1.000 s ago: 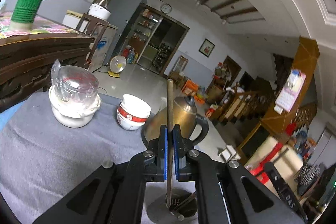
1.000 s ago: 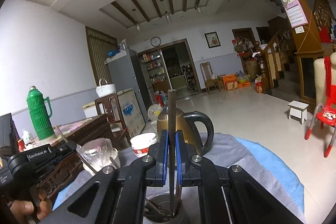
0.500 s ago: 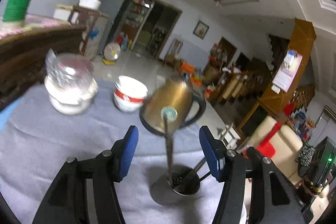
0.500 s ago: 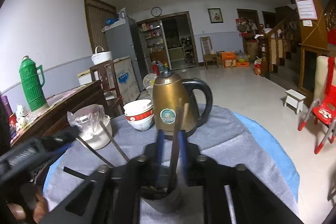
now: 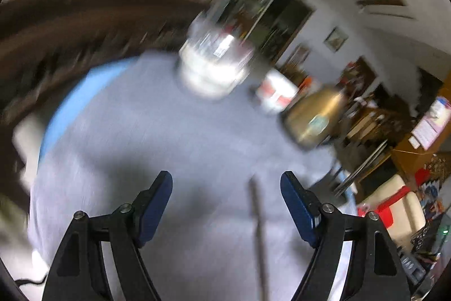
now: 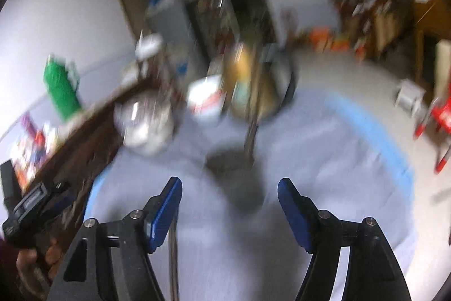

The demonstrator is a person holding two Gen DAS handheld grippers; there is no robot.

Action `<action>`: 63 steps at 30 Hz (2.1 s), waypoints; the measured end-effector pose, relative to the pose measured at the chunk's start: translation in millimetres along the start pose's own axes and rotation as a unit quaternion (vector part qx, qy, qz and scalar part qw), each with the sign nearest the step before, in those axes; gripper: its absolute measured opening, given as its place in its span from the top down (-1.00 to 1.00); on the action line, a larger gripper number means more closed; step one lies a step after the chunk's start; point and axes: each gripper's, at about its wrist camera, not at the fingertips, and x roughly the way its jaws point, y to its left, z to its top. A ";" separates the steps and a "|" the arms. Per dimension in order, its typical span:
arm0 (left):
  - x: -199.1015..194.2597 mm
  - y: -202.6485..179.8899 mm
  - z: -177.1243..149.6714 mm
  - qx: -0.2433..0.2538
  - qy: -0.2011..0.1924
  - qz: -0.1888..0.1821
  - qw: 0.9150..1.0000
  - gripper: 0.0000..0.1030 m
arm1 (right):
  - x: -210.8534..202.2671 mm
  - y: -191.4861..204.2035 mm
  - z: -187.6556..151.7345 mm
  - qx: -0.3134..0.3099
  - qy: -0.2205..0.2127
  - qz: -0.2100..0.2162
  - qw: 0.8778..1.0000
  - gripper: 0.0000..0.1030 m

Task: Organize utensils
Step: 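Return to the remaining chopsticks and close the right tool on one, then close the left tool on the last chopstick while the right tool holds its chopstick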

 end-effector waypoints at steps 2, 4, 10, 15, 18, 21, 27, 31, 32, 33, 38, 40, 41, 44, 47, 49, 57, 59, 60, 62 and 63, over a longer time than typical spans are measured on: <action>9.2 13.1 -17.1 -0.005 0.031 0.014 0.999 -0.52 | 29.3 8.3 -19.7 -0.007 0.064 0.027 0.998 -0.12; 13.4 19.3 -33.7 -0.003 0.049 0.021 0.999 -0.52 | 53.3 15.5 -32.9 -0.013 0.114 0.041 0.993 0.32; 9.2 15.7 -42.3 0.017 0.053 0.021 0.998 -0.52 | 94.7 45.7 -53.3 -0.042 0.170 0.050 0.983 0.32; 14.8 8.3 -43.5 0.031 0.061 0.017 0.998 -0.52 | 111.3 63.0 -48.4 -0.062 0.176 0.050 0.981 0.32; 19.1 7.4 -46.7 0.034 0.070 0.015 0.997 -0.52 | 118.9 70.9 -45.1 -0.068 0.176 0.049 0.981 0.32; 20.4 5.2 -47.2 0.040 0.072 0.015 0.996 -0.52 | 130.6 79.3 -43.5 -0.073 0.175 0.028 0.982 0.67; 19.1 7.9 -44.9 0.038 0.068 0.018 0.997 -0.52 | 117.0 70.3 -60.7 -0.005 0.210 0.069 0.975 0.76; 22.1 8.4 -45.6 0.038 0.073 0.019 0.996 -0.52 | 103.2 68.2 -71.9 -0.004 0.207 0.062 0.976 0.71; 22.7 7.9 -45.9 0.039 0.075 0.018 0.996 -0.52 | 101.3 64.3 -68.8 0.002 0.204 0.058 0.977 0.68; 22.7 7.2 -46.3 0.040 0.075 0.018 0.996 -0.52 | 100.9 62.5 -66.2 0.004 0.200 0.057 0.978 0.62; 21.5 5.3 -46.6 0.044 0.075 0.018 0.996 -0.52 | 106.6 55.5 -44.4 0.006 0.180 0.043 0.983 0.39; 21.1 5.2 -46.9 0.045 0.076 0.018 0.996 -0.52 | 114.1 59.8 -40.8 -0.003 0.185 0.043 0.982 0.39; 20.8 5.1 -47.2 0.046 0.076 0.019 0.996 -0.52 | 118.0 62.7 -40.0 -0.008 0.189 0.043 0.981 0.39; 21.2 5.1 -46.7 0.048 0.078 0.019 0.996 -0.52 | 126.8 69.9 -41.8 -0.023 0.202 0.043 0.978 0.39; 21.7 4.6 -45.5 0.052 0.079 0.020 0.995 -0.52 | 126.8 71.2 -41.5 -0.033 0.197 0.032 0.979 0.41; 22.3 4.9 -45.2 0.052 0.080 0.020 0.995 -0.52 | 126.0 64.7 -40.9 -0.032 0.196 0.014 0.980 0.48; 37.3 -8.5 -50.7 0.073 0.114 0.023 0.991 -0.52 | 134.3 69.0 -34.7 -0.047 0.203 0.016 0.978 0.47; 37.6 -11.4 -51.9 0.081 0.116 0.023 0.990 -0.52 | 138.3 70.4 -30.8 -0.051 0.199 0.009 0.979 0.51; 37.5 -12.4 -51.6 0.083 0.117 0.024 0.989 -0.52 | 140.0 69.6 -29.9 -0.047 0.200 0.007 0.979 0.64; 38.6 -13.5 -49.9 0.083 0.120 0.025 0.989 -0.52 | 140.3 62.2 -27.7 -0.042 0.203 0.003 0.978 0.71; 39.9 -14.5 -49.1 0.083 0.122 0.025 0.989 -0.52 | 139.6 59.9 -28.2 -0.041 0.205 0.004 0.978 0.71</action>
